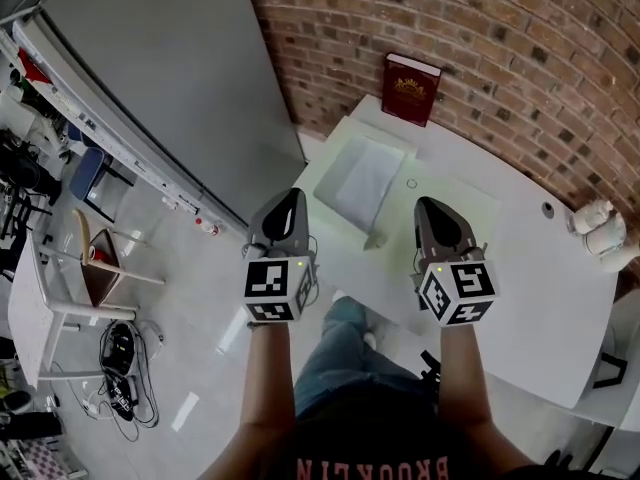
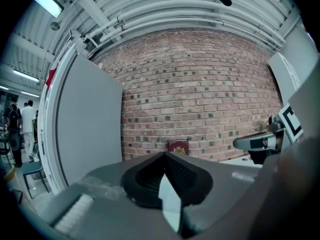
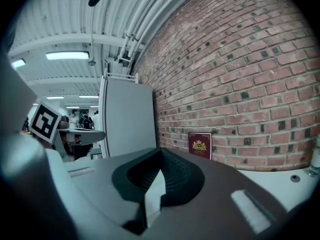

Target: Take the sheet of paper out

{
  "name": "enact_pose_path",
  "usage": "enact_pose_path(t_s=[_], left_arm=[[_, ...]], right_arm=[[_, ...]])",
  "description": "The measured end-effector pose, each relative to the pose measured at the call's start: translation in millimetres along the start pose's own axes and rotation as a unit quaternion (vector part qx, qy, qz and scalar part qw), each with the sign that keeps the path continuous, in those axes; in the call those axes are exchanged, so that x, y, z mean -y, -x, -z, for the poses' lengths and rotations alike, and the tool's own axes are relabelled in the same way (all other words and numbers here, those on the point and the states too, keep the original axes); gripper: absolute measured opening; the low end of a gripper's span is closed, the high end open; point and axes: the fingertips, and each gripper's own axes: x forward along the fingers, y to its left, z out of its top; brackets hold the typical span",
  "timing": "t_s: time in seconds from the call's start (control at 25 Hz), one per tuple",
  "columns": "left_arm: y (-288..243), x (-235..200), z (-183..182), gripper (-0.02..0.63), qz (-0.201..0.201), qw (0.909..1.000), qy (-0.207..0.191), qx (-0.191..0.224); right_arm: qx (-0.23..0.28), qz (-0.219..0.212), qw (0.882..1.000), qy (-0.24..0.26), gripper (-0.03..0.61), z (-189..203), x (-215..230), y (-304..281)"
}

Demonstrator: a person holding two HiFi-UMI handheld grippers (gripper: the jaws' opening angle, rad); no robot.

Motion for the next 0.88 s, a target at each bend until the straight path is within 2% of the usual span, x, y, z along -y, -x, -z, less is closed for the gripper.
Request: enact_pose_path(t_s=[0.28, 0.44, 0.68, 0.8, 0.88], left_arm=[[-39, -14, 18, 0.000, 0.013, 0.9995, 0.014, -0.025], [-63, -27, 33, 0.000, 0.019, 0.9987, 0.021, -0.043], [-94, -45, 55, 0.000, 0.029, 0.9966, 0.017, -0.076], [-106, -54, 66, 0.000, 0.030, 0.9955, 0.024, -0.087], [-115, -60, 71, 0.000, 0.032, 0.9947, 0.027, -0.094]], right_arm=[[-0.052, 0.013, 0.996, -0.076, 0.000, 35, 24, -37], [-0.090, 0.013, 0.987, -0.129, 0.000, 60, 32, -64], [-0.140, 0.018, 0.975, -0.173, 0.003, 97, 41, -98], [-0.161, 0.010, 0.965, -0.207, 0.033, 116, 43, -114], [-0.175, 0.001, 0.956, -0.236, 0.084, 127, 43, -124]])
